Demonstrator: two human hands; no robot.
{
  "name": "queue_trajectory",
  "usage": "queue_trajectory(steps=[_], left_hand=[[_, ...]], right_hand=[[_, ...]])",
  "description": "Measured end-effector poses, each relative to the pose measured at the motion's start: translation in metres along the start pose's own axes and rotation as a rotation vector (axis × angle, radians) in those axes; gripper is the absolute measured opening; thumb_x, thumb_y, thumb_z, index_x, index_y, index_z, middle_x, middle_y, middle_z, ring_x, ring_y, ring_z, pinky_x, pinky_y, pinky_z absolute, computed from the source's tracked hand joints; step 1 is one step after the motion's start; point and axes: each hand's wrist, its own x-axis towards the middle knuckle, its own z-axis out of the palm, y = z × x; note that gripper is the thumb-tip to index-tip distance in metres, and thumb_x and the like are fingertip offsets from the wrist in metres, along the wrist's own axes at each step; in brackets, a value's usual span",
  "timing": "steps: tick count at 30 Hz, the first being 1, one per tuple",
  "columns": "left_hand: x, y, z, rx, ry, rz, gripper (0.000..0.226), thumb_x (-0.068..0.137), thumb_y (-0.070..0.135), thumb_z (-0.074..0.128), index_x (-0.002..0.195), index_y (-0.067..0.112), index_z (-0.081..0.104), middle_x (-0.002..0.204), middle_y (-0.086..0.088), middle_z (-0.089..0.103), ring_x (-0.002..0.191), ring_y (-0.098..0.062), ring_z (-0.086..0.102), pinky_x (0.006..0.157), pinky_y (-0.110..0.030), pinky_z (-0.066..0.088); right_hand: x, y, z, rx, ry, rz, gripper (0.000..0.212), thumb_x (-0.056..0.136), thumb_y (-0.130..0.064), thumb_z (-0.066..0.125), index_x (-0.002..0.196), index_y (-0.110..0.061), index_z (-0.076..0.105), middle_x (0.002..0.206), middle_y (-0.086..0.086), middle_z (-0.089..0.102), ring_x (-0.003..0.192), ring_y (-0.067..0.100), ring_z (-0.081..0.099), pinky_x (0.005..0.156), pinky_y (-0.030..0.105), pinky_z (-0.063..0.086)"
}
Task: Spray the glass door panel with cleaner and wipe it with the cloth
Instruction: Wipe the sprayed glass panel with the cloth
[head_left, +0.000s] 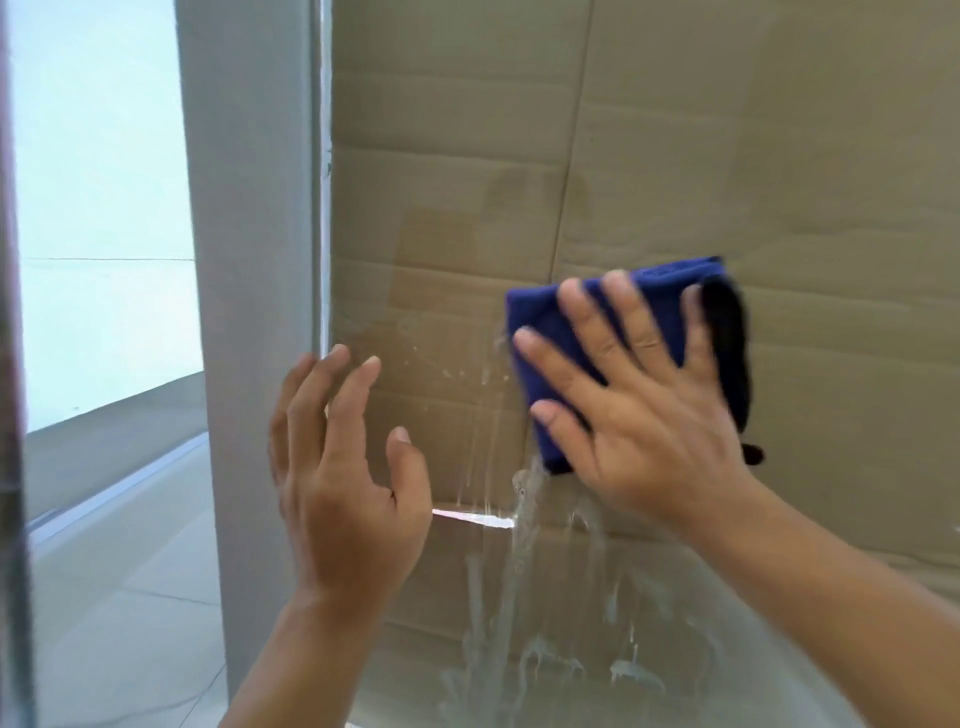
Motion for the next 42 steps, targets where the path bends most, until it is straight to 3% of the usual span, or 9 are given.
queue_trajectory(steps=[5, 10, 12, 18, 20, 25, 31, 38, 42], left_hand=[[0.005, -0.017, -0.009, 0.054, 0.024, -0.058, 0.050, 0.082, 0.003, 0.061, 0.131, -0.002, 0.055, 0.136, -0.019, 0.053, 0.137, -0.038, 0.039, 0.108, -0.058, 0.036], [0.006, -0.035, -0.014, 0.101, 0.014, -0.066, 0.050, 0.082, 0.003, 0.058, 0.132, -0.002, 0.054, 0.137, -0.020, 0.051, 0.137, -0.039, 0.038, 0.110, -0.056, 0.034], [0.006, -0.038, -0.015, 0.108, 0.003, -0.068, 0.050, 0.082, 0.002, 0.057, 0.132, -0.001, 0.055, 0.137, -0.020, 0.050, 0.136, -0.039, 0.038, 0.109, -0.056, 0.035], [0.008, -0.047, -0.020, 0.125, 0.002, -0.073, 0.050, 0.083, -0.001, 0.056, 0.132, 0.001, 0.056, 0.138, -0.018, 0.049, 0.132, -0.039, 0.042, 0.107, -0.055, 0.037], [0.008, -0.050, -0.022, 0.126, 0.004, -0.062, 0.049, 0.083, 0.000, 0.056, 0.131, 0.001, 0.057, 0.138, -0.018, 0.050, 0.131, -0.038, 0.043, 0.107, -0.054, 0.037], [0.007, -0.053, -0.024, 0.129, -0.014, -0.042, 0.047, 0.085, 0.001, 0.057, 0.132, 0.002, 0.056, 0.139, -0.017, 0.049, 0.132, -0.037, 0.042, 0.105, -0.056, 0.039], [0.006, -0.057, -0.026, 0.116, -0.025, -0.035, 0.047, 0.085, -0.001, 0.058, 0.132, 0.003, 0.057, 0.139, -0.017, 0.049, 0.131, -0.037, 0.042, 0.104, -0.056, 0.040], [0.004, -0.064, -0.029, 0.135, -0.009, 0.005, 0.040, 0.088, 0.005, 0.059, 0.128, 0.001, 0.060, 0.137, -0.019, 0.051, 0.129, -0.039, 0.046, 0.105, -0.054, 0.040], [0.004, -0.063, -0.027, 0.110, -0.004, -0.016, 0.041, 0.088, 0.004, 0.060, 0.129, 0.001, 0.061, 0.137, -0.019, 0.052, 0.130, -0.038, 0.045, 0.108, -0.049, 0.039]], right_hand=[[0.028, -0.001, -0.006, 0.065, 0.052, 0.544, 0.058, 0.109, -0.047, 0.032, 0.162, -0.027, 0.020, 0.170, 0.014, 0.008, 0.155, 0.042, 0.004, 0.116, 0.073, -0.001], [0.020, -0.028, 0.002, 0.045, -0.044, -0.045, 0.066, 0.101, -0.059, 0.044, 0.159, -0.029, 0.032, 0.168, 0.009, 0.019, 0.156, 0.036, 0.013, 0.120, 0.069, 0.003], [0.020, -0.021, 0.003, 0.032, -0.039, -0.114, 0.068, 0.098, -0.063, 0.047, 0.157, -0.031, 0.035, 0.167, 0.006, 0.022, 0.155, 0.032, 0.016, 0.121, 0.065, 0.003], [0.056, -0.016, -0.007, 0.051, 0.061, 0.671, 0.069, 0.103, -0.058, 0.032, 0.163, -0.025, 0.017, 0.169, 0.018, 0.007, 0.155, 0.042, 0.004, 0.117, 0.073, 0.001], [0.058, -0.037, -0.006, 0.052, 0.040, 0.574, 0.070, 0.103, -0.057, 0.034, 0.163, -0.024, 0.019, 0.169, 0.017, 0.009, 0.155, 0.043, 0.005, 0.117, 0.073, 0.000], [0.033, -0.054, 0.005, 0.098, -0.029, -0.091, 0.065, 0.099, -0.060, 0.049, 0.156, -0.031, 0.039, 0.167, 0.007, 0.024, 0.156, 0.031, 0.016, 0.123, 0.061, 0.003], [0.056, -0.053, 0.003, 0.110, 0.136, 0.471, 0.063, 0.103, -0.058, 0.044, 0.156, -0.023, 0.040, 0.165, 0.016, 0.024, 0.153, 0.042, 0.017, 0.120, 0.067, 0.006], [0.045, -0.076, 0.012, 0.085, -0.031, -0.158, 0.066, 0.102, -0.059, 0.043, 0.158, -0.025, 0.034, 0.168, 0.008, 0.021, 0.156, 0.031, 0.015, 0.123, 0.062, 0.004], [0.070, -0.060, 0.007, 0.026, 0.038, 0.172, 0.070, 0.104, -0.061, 0.037, 0.160, -0.019, 0.028, 0.168, 0.010, 0.017, 0.156, 0.033, 0.012, 0.121, 0.063, 0.002]])
